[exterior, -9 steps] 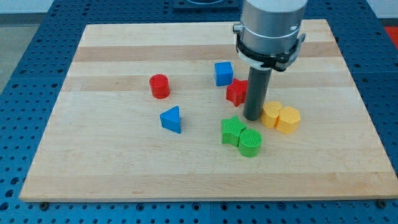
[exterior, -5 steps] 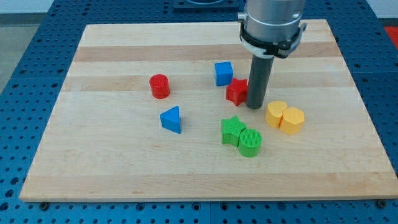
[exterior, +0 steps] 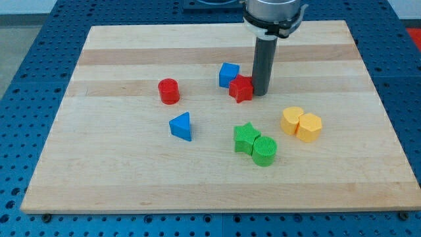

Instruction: Move red star into red star

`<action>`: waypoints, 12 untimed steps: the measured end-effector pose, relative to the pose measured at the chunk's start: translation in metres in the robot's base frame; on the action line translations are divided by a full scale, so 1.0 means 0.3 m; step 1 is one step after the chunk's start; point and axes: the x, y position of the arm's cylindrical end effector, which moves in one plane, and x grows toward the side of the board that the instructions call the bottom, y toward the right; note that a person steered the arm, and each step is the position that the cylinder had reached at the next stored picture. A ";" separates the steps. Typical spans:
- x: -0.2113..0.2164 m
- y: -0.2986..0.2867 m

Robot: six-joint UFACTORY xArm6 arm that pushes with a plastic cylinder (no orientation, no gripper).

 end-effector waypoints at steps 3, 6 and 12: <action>0.000 -0.113; 0.000 -0.276; -0.039 -0.483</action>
